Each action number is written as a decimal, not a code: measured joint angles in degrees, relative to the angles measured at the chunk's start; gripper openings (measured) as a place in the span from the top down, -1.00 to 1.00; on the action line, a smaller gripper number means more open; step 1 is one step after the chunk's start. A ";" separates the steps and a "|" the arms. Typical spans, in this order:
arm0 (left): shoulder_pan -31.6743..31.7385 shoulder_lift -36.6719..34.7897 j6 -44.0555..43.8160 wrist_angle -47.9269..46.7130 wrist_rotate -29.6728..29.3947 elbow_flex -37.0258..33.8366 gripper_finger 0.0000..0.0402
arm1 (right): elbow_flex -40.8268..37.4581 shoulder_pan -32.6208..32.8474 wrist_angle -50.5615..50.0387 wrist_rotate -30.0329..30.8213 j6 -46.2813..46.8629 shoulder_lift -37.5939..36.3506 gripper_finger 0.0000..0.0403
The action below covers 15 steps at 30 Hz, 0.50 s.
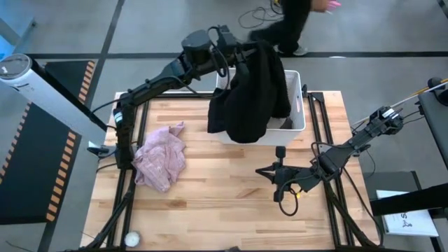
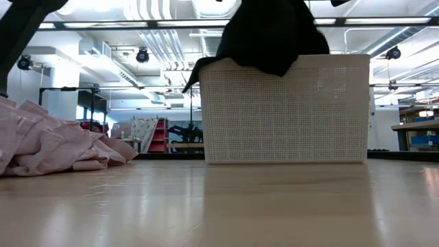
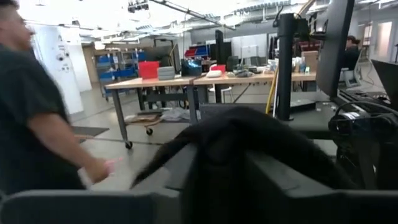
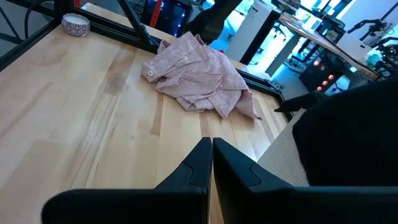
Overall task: Sort clothes
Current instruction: Put the black shirt into the white laundry bin
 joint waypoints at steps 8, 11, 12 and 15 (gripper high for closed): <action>0.00 -1.25 -0.96 -3.40 -0.28 0.00 -0.12 | 0.00 -0.13 1.05 0.07 -1.46 -0.08 1.00; 0.00 -2.79 -1.27 -4.84 -0.50 0.00 -0.26 | 0.02 -0.25 3.99 2.11 -5.00 -0.71 1.00; 0.00 -3.33 -1.22 -5.36 -0.64 0.00 -0.29 | 0.02 -0.37 4.87 3.61 -6.58 -1.06 1.00; -0.04 -5.04 -1.00 -7.17 -1.75 0.00 -0.31 | 0.02 -2.16 5.84 7.45 -10.07 -3.09 1.00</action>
